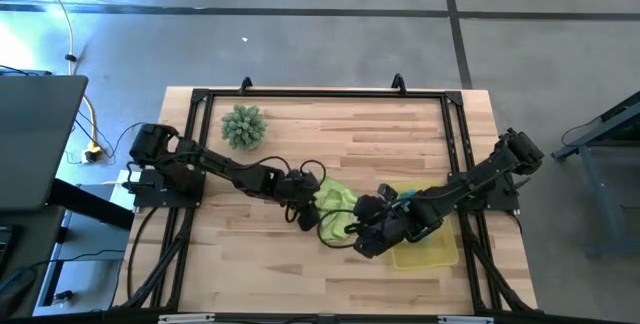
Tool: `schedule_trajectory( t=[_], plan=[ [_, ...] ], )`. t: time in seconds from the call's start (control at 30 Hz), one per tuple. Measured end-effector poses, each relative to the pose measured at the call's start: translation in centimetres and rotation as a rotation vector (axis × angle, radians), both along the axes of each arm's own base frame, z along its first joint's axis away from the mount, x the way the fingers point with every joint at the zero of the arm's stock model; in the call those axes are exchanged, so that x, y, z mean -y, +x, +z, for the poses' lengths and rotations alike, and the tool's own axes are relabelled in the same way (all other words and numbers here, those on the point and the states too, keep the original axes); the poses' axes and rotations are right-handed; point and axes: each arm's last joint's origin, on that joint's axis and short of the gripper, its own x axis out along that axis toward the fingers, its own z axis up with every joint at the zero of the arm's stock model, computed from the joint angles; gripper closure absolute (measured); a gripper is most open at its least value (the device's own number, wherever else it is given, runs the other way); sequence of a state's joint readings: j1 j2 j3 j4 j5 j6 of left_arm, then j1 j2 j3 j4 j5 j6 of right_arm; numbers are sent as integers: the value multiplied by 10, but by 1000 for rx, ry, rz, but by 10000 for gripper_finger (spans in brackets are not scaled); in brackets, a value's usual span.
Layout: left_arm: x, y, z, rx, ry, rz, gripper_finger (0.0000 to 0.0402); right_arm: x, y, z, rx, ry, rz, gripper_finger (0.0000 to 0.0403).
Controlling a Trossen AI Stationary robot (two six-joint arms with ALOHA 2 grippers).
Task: Roll microfiber towels into tight, uniform cylinder then place into a basket
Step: Fold the light green cloth
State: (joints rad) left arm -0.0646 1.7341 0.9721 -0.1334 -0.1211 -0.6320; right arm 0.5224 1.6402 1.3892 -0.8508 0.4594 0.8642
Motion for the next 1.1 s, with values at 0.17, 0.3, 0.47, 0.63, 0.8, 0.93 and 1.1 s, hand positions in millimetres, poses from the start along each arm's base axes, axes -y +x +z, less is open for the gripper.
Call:
schedule_trajectory(
  t=[0.17,0.3,0.47,0.63,0.8,0.93,1.1],
  plan=[
    [28,-7,10,-1,19,-219,229,7,1,-34,22,-49,-11,231],
    [51,-17,6,-69,50,-329,229,11,8,-61,113,2,35,231],
    [69,-27,2,-139,43,-330,229,-1,6,-96,220,-100,287,231],
    [81,-33,1,-148,85,-286,229,-10,7,-121,193,-224,378,231],
    [89,-35,1,-147,89,-287,229,-20,16,-140,128,-354,422,231],
    [92,-37,1,-146,79,-280,229,-21,22,-150,33,-423,374,231],
    [94,-37,1,-146,78,-283,229,-27,33,-152,-9,-432,374,231]
  ],
)
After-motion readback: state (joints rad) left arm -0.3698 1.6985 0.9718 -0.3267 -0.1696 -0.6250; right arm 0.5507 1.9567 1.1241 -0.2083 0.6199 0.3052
